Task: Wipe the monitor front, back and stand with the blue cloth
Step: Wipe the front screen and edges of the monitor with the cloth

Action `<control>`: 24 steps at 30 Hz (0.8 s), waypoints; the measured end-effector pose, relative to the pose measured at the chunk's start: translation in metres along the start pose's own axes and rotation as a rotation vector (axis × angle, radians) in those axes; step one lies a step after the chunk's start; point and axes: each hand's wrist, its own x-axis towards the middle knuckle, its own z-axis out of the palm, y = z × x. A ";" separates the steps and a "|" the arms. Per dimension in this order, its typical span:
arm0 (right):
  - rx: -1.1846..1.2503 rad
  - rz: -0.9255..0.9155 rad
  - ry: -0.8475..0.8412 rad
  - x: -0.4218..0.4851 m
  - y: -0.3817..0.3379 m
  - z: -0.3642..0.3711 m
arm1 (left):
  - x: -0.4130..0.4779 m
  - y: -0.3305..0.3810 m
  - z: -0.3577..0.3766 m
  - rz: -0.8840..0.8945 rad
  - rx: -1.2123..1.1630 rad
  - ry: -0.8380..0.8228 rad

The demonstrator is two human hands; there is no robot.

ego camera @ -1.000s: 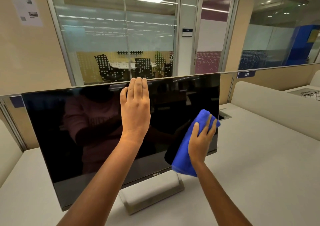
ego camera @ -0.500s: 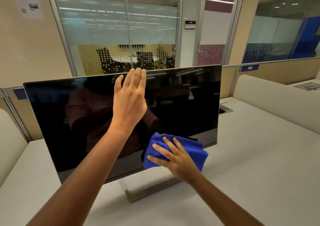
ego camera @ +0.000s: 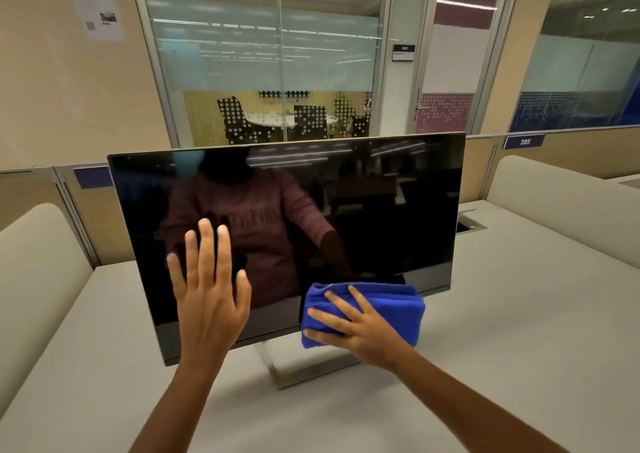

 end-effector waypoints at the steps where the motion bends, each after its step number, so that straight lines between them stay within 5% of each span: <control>1: 0.003 -0.028 0.001 0.007 -0.008 0.000 | -0.008 -0.005 0.000 -0.068 -0.025 -0.012; 5: -0.016 -0.055 0.064 0.002 0.002 -0.001 | -0.036 -0.018 -0.001 -0.272 -0.136 -0.064; 11: -0.029 0.263 0.078 -0.043 0.069 -0.015 | -0.065 -0.024 0.002 -0.410 -0.275 -0.127; 24: 0.002 -0.029 0.027 -0.009 0.028 -0.004 | -0.094 -0.057 -0.014 -0.508 -0.892 -0.102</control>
